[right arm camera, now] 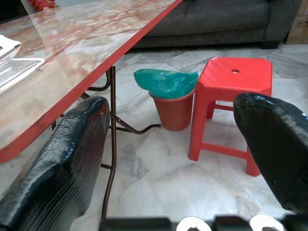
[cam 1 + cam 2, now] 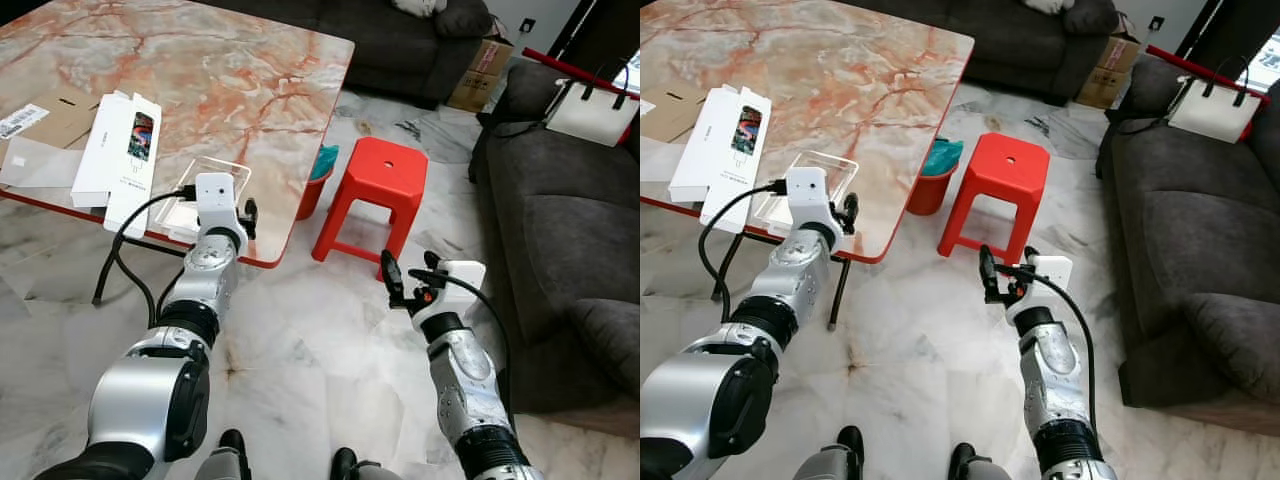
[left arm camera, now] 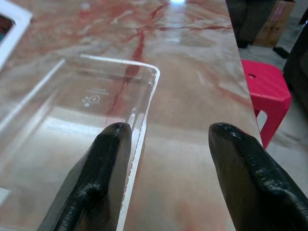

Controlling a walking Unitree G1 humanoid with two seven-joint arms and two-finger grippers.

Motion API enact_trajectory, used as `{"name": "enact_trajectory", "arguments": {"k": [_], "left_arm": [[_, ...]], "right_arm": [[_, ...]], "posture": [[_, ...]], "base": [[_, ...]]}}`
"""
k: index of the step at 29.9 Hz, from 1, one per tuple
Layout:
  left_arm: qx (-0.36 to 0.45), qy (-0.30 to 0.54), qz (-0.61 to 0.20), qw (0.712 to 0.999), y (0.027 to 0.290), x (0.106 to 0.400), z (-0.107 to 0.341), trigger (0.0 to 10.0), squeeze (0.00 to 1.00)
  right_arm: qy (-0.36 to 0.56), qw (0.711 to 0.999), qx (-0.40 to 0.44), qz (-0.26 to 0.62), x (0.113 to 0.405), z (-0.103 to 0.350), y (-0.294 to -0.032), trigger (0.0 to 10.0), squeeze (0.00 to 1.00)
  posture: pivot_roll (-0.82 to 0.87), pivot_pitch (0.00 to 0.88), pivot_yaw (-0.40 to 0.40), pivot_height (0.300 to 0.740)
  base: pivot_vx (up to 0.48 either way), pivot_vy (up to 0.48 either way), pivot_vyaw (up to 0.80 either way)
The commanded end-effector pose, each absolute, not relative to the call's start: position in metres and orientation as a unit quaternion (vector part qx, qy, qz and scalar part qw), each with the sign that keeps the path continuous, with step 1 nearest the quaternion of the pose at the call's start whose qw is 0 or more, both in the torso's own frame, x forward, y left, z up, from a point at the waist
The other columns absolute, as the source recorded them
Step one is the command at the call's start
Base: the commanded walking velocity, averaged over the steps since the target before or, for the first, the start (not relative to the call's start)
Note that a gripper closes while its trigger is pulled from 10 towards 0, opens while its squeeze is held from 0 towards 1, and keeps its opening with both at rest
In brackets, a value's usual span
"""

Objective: Picking trash to rubbish bin

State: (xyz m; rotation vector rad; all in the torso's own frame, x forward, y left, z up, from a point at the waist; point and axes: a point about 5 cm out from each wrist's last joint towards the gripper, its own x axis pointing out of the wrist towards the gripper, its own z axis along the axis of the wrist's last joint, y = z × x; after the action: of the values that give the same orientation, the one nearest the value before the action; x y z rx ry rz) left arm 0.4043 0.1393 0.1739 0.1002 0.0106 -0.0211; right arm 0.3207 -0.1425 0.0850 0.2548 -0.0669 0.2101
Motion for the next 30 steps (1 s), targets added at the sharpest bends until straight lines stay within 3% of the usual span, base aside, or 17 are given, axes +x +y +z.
{"name": "enact_trajectory", "arguments": {"k": [1, 7, 19, 30], "left_arm": [[0.079, 0.008, -0.007, 0.997, 0.135, 0.407, 0.181, 10.0, 0.00], [0.156, 0.026, 0.006, 0.987, 0.142, 0.406, 0.173, 10.0, 0.00], [0.121, -0.014, -0.024, 0.992, 0.131, 0.407, 0.183, 10.0, 0.00], [0.126, -0.055, -0.002, 0.990, 0.133, 0.403, 0.186, 10.0, 0.00]], "right_arm": [[-0.027, 0.987, 0.126, 0.096, 0.318, 0.082, -0.148, 10.0, 0.00], [-0.026, 0.987, 0.126, 0.096, 0.317, 0.082, -0.147, 10.0, 0.00], [-0.025, 0.987, 0.127, 0.098, 0.317, 0.082, -0.146, 10.0, 0.00], [-0.029, 0.986, 0.128, 0.099, 0.319, 0.084, -0.144, 10.0, 0.00]], "posture": [[0.05, 0.177, -0.155, 0.740], [0.04, 0.176, -0.152, 0.740], [0.04, 0.165, -0.149, 0.740], [0.04, 0.143, -0.145, 0.740]], "base": [[0.000, 0.000, 0.00], [0.000, 0.000, 0.00], [0.000, 0.000, 0.00], [0.000, 0.000, 0.00]]}}
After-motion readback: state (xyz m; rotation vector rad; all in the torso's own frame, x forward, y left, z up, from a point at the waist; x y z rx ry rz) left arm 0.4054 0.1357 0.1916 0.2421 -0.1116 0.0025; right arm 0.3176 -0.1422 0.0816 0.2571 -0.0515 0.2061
